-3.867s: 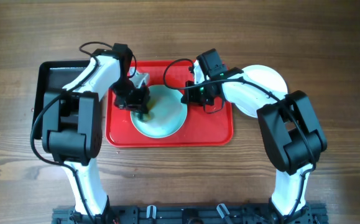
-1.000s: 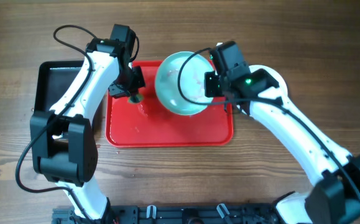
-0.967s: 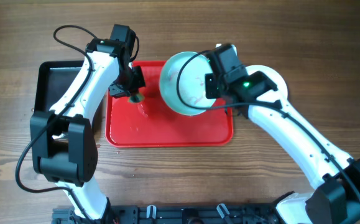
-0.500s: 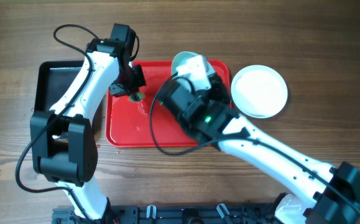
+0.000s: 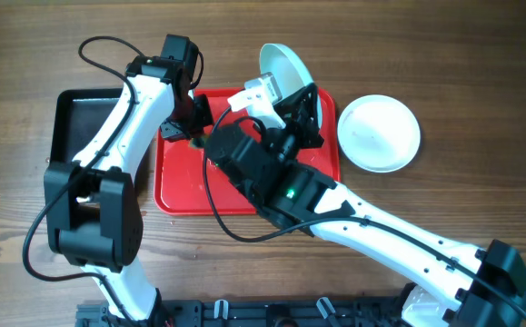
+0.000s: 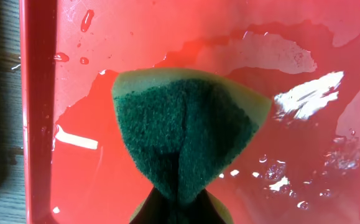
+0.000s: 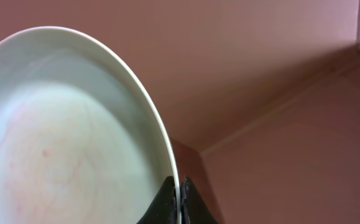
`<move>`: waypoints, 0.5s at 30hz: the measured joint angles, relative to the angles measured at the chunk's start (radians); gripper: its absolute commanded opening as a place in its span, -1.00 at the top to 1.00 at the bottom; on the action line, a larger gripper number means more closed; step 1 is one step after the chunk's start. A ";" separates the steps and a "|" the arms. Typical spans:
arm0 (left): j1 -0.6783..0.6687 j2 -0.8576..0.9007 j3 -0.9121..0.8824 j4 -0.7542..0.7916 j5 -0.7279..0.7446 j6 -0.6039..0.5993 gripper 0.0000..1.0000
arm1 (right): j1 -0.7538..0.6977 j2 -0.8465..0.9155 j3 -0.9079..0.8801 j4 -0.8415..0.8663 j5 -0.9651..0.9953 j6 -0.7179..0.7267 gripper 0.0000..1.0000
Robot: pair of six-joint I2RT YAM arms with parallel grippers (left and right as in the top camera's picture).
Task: Clean dirty plates on tray and stack at the side
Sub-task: 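Lift the last plate off the red tray with the right gripper, then place the plate onto the stack right of the tray, release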
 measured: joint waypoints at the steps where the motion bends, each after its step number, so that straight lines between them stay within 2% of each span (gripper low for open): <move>1: 0.000 0.000 0.000 0.001 0.001 0.000 0.92 | 0.000 0.000 0.000 0.010 0.007 -0.016 0.92; 11: 0.000 0.000 0.000 0.004 0.003 0.000 0.92 | 0.000 0.000 0.000 0.005 -0.015 -0.029 0.91; 15: 0.000 0.000 0.000 0.008 0.006 0.000 0.92 | 0.000 -0.005 -0.033 -0.291 -0.311 0.174 0.91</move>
